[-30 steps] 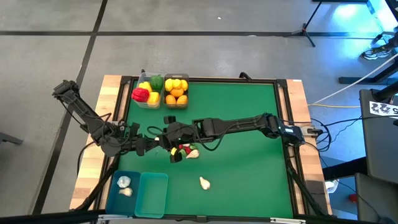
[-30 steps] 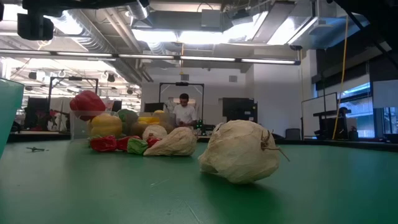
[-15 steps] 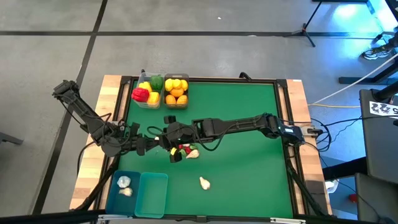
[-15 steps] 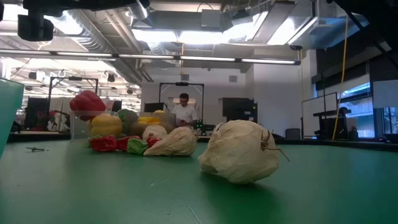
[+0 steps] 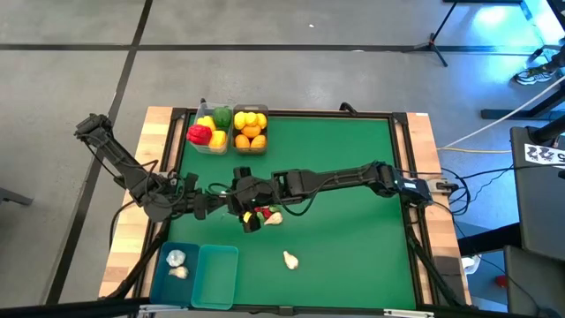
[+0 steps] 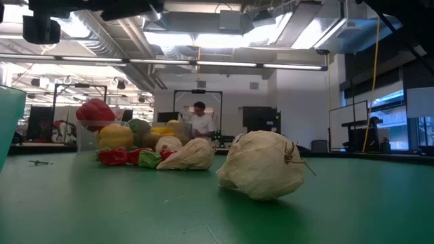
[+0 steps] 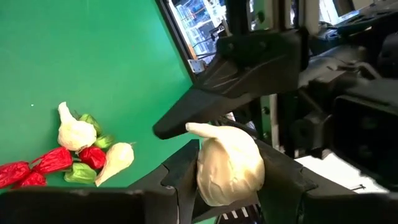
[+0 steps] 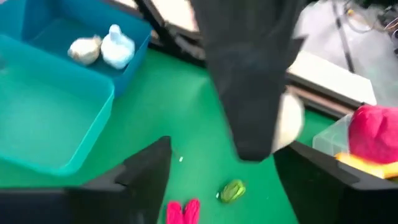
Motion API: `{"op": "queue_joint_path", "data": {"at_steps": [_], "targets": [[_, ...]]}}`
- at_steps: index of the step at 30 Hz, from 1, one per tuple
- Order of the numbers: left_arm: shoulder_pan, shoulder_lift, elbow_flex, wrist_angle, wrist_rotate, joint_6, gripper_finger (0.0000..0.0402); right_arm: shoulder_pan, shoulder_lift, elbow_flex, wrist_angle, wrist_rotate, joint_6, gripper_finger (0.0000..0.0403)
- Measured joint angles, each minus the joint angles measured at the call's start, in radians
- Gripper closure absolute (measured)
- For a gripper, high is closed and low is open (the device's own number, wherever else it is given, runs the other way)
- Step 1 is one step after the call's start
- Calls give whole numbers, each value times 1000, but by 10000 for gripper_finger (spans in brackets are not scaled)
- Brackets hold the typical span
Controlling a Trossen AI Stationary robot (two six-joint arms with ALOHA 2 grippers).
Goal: Sort produce into baskets
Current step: Put the white garlic into the blue bin
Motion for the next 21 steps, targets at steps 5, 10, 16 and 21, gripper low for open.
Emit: {"op": "queue_joint_path", "data": {"at_steps": [5, 10, 16, 21], "targets": [[-13, -6, 0, -4, 58, 1, 268, 0, 0, 0, -100, 11, 7, 89], [-55, -10, 0, -5, 345, 71, 268, 0, 0, 0, -219, 10, 29, 91], [-161, 18, 0, -63, 653, 73, 267, -1, 0, 0, -279, 9, 32, 102], [-252, 60, 0, -155, 783, -87, 267, -1, 0, 0, -288, 8, 34, 104]]}}
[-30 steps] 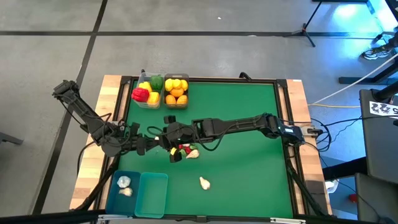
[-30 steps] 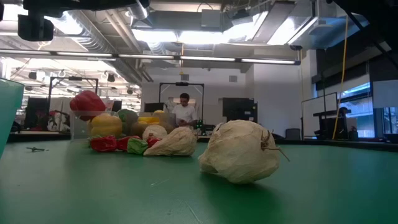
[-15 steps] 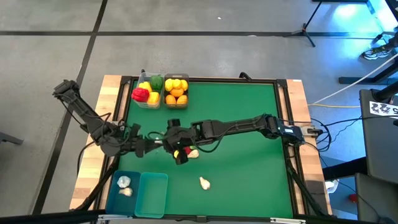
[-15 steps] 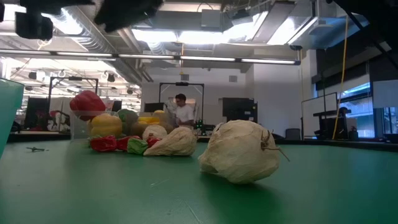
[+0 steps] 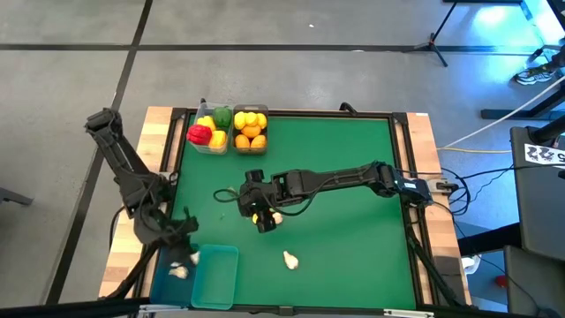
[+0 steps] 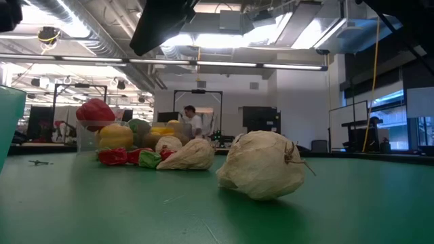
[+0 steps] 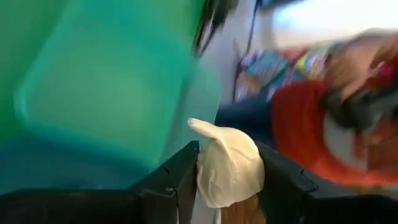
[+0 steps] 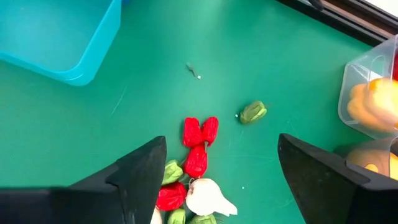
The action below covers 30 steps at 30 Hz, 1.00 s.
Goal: Sort produce into baskets
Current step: Put the white garlic into the blue bin, then put the green chili pepper into the green bin
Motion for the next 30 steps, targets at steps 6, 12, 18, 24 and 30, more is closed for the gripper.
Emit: {"op": "queue_joint_path", "data": {"at_steps": [6, 12, 18, 24, 30], "targets": [[-78, 46, 0, -147, 98, -204, 267, -1, 0, 0, 1, 0, 0, 104], [-105, 90, 0, -248, 93, -281, 267, -1, 0, -1, 1, 0, 14, 104], [-105, 128, 0, -262, 164, -245, 256, -1, 0, -1, -1, 0, 30, 104], [-106, 124, 0, -243, 203, -226, 187, -8, 0, -1, 11, 6, 30, 104], [-103, 124, 0, -219, 240, -266, 113, -44, 9, -2, 134, 5, 106, 104]]}}
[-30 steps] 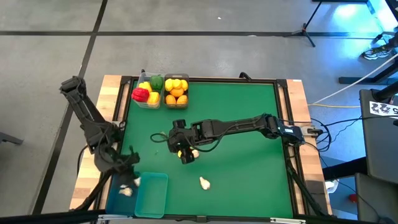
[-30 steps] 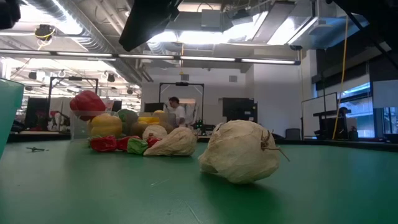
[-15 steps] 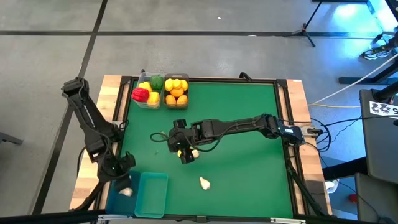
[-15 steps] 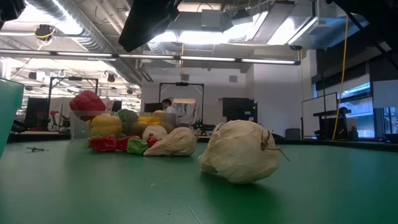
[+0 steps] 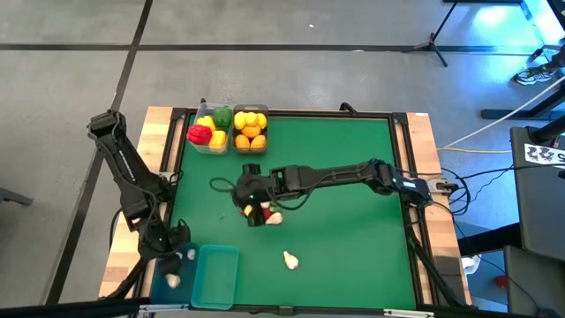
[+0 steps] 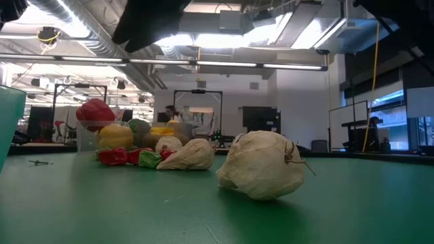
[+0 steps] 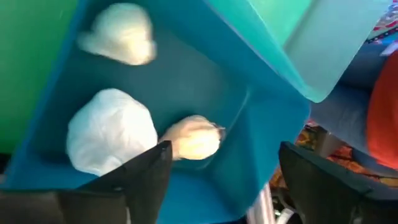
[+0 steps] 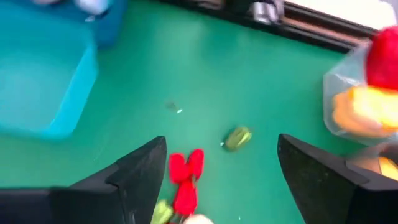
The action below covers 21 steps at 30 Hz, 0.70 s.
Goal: Sort produce into baskets
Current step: Put the green chili pepper into the green bin
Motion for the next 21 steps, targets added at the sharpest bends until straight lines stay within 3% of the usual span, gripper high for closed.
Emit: {"op": "queue_joint_path", "data": {"at_steps": [5, 13, 21], "targets": [[1, -13, 0, 108, -79, -23, 96, -52, 45, -1, 103, -2, 152, 104], [18, -131, 26, 141, -380, 36, 96, -78, 158, 0, 249, -2, 179, 104], [18, -242, 26, 134, -692, 159, 96, -78, 256, 0, 333, 95, 180, 104]]}}
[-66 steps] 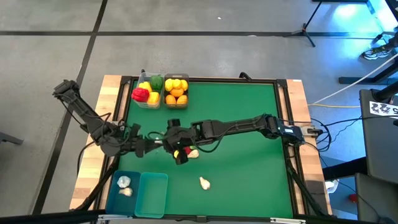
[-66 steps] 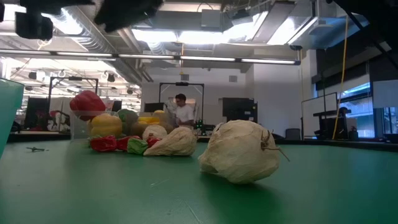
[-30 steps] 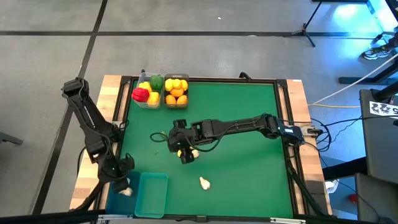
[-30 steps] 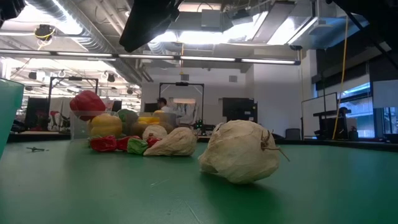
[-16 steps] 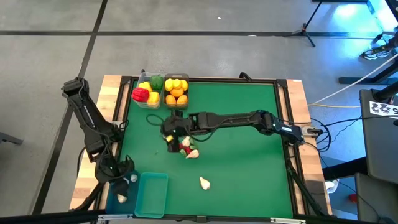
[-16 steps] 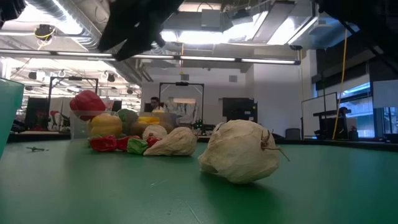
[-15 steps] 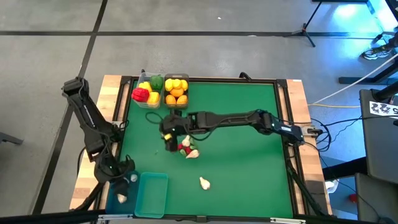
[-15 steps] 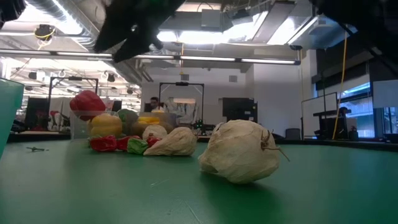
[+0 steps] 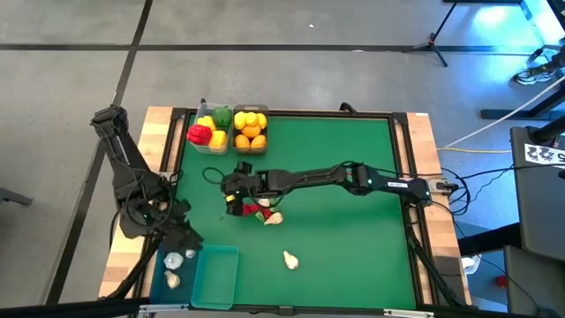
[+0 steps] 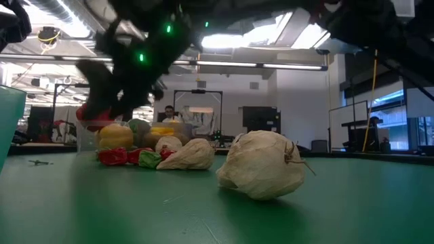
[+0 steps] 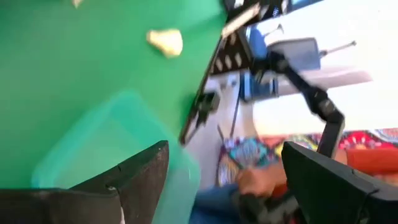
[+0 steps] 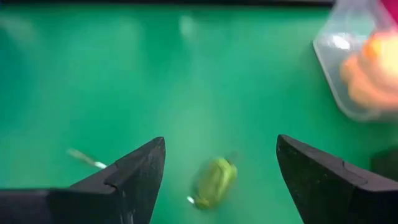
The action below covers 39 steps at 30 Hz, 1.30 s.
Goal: Sort produce into baskets
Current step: Put the green chili pepper into the green bin
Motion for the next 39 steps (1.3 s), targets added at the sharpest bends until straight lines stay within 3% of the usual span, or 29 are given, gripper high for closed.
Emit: {"op": "queue_joint_path", "data": {"at_steps": [6, 20, 39], "targets": [[0, -6, 0, -13, -116, 44, 95, -25, 47, 0, 17, 12, 5, 104], [0, -5, 0, -101, -159, 13, 95, -56, 94, 0, -3, -134, 99, 113], [0, -5, 0, -133, -231, -18, 95, -43, 84, 3, -64, -153, 152, 332]]}}
